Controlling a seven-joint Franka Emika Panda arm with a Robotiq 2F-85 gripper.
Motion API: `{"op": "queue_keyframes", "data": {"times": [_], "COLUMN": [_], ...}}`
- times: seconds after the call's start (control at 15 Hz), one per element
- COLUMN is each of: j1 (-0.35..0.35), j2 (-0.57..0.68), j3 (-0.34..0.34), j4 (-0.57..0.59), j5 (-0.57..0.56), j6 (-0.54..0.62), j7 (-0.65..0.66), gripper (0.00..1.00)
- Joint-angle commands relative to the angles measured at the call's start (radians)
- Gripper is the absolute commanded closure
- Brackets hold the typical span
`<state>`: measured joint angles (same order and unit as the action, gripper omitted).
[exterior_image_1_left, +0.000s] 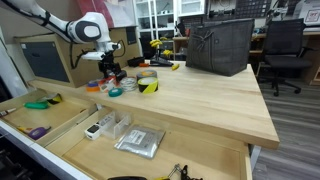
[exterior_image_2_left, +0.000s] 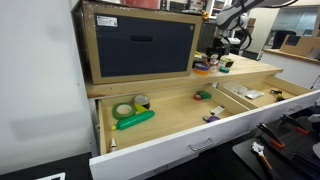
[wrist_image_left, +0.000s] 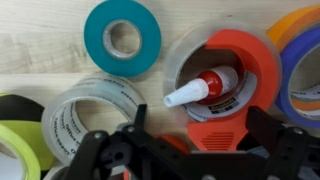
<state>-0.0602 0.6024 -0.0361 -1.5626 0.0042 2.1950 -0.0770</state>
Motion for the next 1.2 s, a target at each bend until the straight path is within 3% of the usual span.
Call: {"op": "queue_keyframes", "data": {"times": [0.0,0.6,0.67,0.73,0.87,1.13], "j1": [-0.015,-0.056,-0.061,-0.065,-0.067,-0.060], "j2": [0.023,0.009,0.006,-0.001,-0.013,-0.041], "j3": [0.009,0.009,0.008,0.008,0.009,0.019], "j4": [0.043,0.048,0.045,0.040,0.025,-0.008], "j5": [-0.003,0.013,0.011,0.010,0.005,0.004], "j6": [-0.053,-0.110,-0.111,-0.115,-0.113,-0.090], "j7": [-0.032,-0.067,-0.076,-0.082,-0.097,-0.123], "gripper": [0.28,0.94,0.85,0.59,0.58,0.29]}}
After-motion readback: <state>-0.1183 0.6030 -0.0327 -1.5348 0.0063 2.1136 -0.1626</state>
